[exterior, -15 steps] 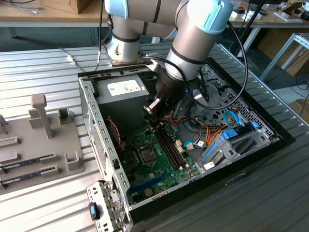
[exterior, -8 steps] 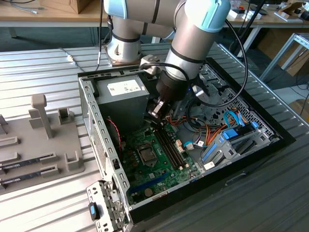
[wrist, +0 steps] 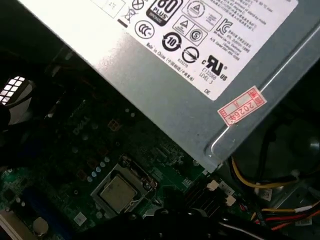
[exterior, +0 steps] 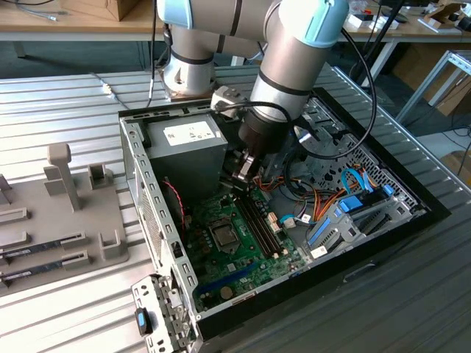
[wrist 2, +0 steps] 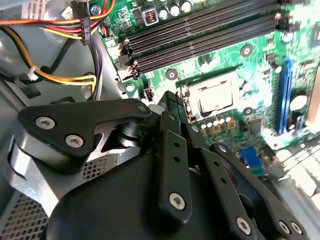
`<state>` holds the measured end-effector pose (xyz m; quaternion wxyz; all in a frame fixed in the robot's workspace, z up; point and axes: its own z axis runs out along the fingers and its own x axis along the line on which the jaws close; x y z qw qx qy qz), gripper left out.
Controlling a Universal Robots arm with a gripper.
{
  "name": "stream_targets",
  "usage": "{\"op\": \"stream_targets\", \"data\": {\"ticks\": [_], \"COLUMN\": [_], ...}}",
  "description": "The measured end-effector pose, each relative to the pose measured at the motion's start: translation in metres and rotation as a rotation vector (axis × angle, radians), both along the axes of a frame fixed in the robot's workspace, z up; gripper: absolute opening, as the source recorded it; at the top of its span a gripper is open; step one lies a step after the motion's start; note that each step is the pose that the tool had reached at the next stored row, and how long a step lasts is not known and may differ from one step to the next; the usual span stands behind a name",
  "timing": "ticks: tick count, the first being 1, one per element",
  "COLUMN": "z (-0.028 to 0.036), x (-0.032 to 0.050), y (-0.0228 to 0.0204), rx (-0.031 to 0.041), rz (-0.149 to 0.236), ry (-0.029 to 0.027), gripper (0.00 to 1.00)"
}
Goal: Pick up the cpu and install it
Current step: 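Install the first cpu locking lever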
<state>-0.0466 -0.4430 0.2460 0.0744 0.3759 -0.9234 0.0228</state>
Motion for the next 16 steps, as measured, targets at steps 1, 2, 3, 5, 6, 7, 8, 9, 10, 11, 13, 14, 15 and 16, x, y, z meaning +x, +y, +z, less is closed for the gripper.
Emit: {"op": "stream_targets", "data": {"ticks": [1,2,3,5,6,7,8,9,10,11,13,14,15,16], "z": [0.0001,0.0000,0.0000,-0.0001,-0.0001,-0.0001,-0.0001,-0.0003,-0.0003,-0.0003,-0.0003,-0.0003,-0.0003,-0.0004], "x": [0.0000,0.0001,0.0000,0.0000,0.0000,-0.0001,-0.0001,-0.0001,-0.0001,-0.0001,-0.0002,-0.0002,-0.0002,-0.0002], "y": [0.0000,0.0000,0.0000,0.0001,0.0000,0.0000,0.0000,0.0001,0.0001,0.0000,0.0000,0.0000,0.0000,0.0000], "rx": [-0.0002,-0.0001,-0.0002,-0.0001,-0.0003,-0.0003,-0.0004,0.0000,0.0001,0.0001,0.0177,0.0324,0.0443,0.0527], "rz": [0.007,0.007,0.007,0.007,0.007,0.007,0.007,0.007,0.007,0.007,0.006,0.005,0.005,0.005], "ry": [0.0001,-0.0001,-0.0039,-0.0324,-0.0475,-0.0617,-0.0757,-0.0843,-0.0849,-0.0853,-0.0923,-0.0967,-0.1009,-0.1045], "gripper": [0.14,0.14,0.14,0.14,0.14,0.14,0.14,0.14,0.14,0.14,0.14,0.14,0.14,0.14]}}
